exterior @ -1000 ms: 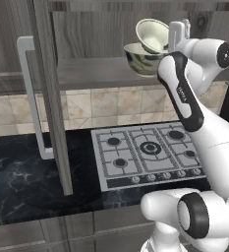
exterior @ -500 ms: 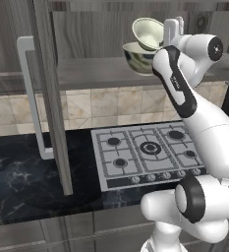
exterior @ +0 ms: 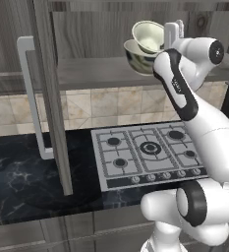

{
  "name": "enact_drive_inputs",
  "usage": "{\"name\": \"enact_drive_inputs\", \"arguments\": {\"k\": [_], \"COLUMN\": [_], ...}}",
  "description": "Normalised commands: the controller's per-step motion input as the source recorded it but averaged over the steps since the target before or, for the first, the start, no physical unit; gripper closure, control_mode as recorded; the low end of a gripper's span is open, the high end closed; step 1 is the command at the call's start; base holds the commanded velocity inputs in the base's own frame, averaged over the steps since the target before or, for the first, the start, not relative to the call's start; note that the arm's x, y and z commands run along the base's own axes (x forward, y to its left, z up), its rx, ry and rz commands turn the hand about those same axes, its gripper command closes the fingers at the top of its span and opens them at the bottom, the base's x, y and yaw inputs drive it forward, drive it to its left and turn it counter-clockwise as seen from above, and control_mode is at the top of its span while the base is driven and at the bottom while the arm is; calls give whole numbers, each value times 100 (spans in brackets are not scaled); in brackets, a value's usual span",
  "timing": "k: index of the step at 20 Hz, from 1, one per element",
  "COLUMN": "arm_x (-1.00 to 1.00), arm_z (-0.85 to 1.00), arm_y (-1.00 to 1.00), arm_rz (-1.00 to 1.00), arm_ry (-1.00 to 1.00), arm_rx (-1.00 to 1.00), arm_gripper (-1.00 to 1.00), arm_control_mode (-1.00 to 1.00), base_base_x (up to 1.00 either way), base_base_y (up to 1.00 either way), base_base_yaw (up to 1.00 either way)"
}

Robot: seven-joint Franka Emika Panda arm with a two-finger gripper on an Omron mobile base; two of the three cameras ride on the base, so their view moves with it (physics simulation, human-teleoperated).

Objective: Pick up the bowls on the counter and stack them on top of one another in the open cabinet. Place the smaller bowl on top of the larger bowl.

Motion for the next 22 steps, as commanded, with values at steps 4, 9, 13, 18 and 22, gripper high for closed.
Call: {"name": "enact_drive_inputs", "arguments": {"k": [4,9,13,18,22], "arm_x": [-10,6,26,30,19], "arm_z": [-45,-20,-3,0,-5], "arm_y": [0,0,2,2,0], "arm_rz": [0,0,-1,-1,0], "arm_ry": [0,0,3,5,6], "arm_rx": [-6,-2,0,0,0], "arm_gripper": [100,100,-100,-100,-100], "arm_control_mode": [-100,-100,-100,-100,-100], "base_base_x": [0,0,0,0,0], "base_base_y": [0,0,0,0,0], "base_base_yaw": [0,0,0,0,0]}}
